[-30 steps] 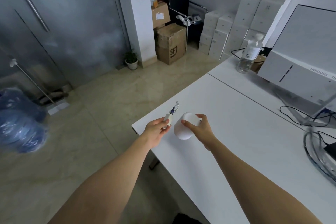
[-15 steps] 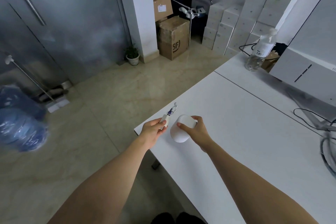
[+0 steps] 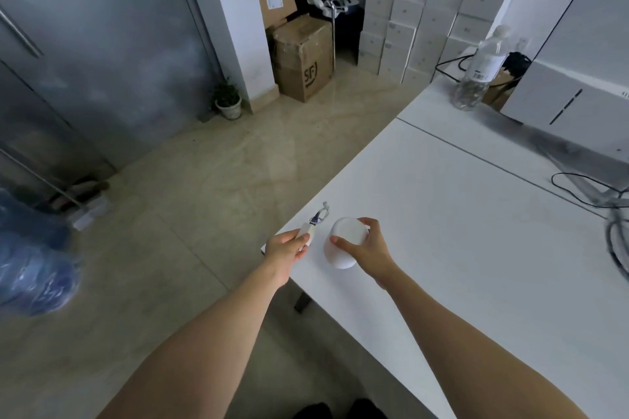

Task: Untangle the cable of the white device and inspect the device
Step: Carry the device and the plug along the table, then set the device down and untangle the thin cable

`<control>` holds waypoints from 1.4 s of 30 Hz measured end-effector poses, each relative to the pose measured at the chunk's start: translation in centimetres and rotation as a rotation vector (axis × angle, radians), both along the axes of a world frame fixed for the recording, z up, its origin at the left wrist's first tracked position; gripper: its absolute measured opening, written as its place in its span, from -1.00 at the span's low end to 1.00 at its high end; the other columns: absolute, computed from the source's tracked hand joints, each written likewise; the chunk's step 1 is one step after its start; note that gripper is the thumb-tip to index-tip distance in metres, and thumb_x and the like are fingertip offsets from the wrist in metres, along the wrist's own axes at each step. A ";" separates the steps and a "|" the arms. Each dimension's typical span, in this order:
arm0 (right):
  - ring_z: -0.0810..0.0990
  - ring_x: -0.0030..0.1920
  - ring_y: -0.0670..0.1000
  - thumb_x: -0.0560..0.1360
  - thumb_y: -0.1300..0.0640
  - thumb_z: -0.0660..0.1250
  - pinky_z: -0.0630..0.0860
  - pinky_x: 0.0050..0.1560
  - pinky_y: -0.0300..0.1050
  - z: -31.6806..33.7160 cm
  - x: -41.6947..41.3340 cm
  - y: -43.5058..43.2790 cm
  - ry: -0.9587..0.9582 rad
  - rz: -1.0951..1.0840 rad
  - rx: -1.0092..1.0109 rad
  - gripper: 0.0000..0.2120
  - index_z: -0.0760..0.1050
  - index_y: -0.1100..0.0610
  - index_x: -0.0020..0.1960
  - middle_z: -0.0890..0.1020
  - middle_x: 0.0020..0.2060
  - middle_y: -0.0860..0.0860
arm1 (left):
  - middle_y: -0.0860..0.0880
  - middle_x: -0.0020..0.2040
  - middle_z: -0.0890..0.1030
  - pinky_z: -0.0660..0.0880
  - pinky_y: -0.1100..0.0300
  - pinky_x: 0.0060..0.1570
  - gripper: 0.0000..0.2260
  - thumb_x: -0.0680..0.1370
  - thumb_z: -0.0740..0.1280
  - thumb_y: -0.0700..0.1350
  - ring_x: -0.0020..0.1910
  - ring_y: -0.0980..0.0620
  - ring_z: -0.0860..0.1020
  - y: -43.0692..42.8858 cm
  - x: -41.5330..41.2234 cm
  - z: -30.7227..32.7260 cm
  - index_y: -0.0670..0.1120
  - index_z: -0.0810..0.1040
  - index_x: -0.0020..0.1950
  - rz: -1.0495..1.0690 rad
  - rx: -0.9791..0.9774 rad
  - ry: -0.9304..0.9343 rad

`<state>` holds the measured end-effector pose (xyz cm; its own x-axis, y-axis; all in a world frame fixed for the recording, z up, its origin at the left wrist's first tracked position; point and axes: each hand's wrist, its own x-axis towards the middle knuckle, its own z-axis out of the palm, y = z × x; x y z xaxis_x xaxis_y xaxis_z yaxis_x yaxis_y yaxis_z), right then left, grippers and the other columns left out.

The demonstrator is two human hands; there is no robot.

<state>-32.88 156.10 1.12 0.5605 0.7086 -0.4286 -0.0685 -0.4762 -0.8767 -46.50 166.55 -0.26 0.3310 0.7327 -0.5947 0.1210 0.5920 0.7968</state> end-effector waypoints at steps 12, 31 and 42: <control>0.38 0.16 0.01 0.32 0.02 0.52 0.48 0.02 -0.09 -2.0 -0.9 1.5 -0.127 0.023 -0.007 -0.28 0.20 0.04 0.34 0.36 0.15 -0.09 | -0.11 -0.15 0.51 0.56 0.27 -0.06 -0.75 0.50 0.35 -0.28 -0.16 -0.02 0.48 0.5 -0.1 -1.1 -0.27 0.53 0.16 0.069 -0.069 -0.023; 0.27 0.43 0.09 0.32 0.01 0.52 0.27 0.42 0.09 -3.6 -1.0 1.6 -0.097 0.031 0.013 -0.14 0.13 0.04 0.48 0.30 0.43 0.03 | -0.11 -0.13 0.52 0.49 0.11 0.14 -0.60 0.49 0.34 -0.33 -0.12 -0.01 0.52 0.4 0.1 -1.0 -0.37 0.40 0.32 0.084 -0.130 -0.128; 0.24 0.44 0.06 0.42 -0.13 0.38 0.19 0.45 0.06 0.2 0.2 2.1 -0.207 -0.102 0.031 -0.48 0.40 -0.05 0.35 0.44 0.34 -0.01 | -0.05 -0.01 0.64 0.57 0.31 -0.05 -0.73 0.50 0.33 -0.32 -0.05 0.06 0.60 -0.3 0.5 0.9 -0.27 0.52 0.20 0.031 -0.080 -0.234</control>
<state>-32.65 158.15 1.35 0.7033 0.6551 -0.2761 0.0679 -0.4485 -0.8912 -45.97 166.25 0.67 0.4448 0.6981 -0.5610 -0.0808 0.6552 0.7512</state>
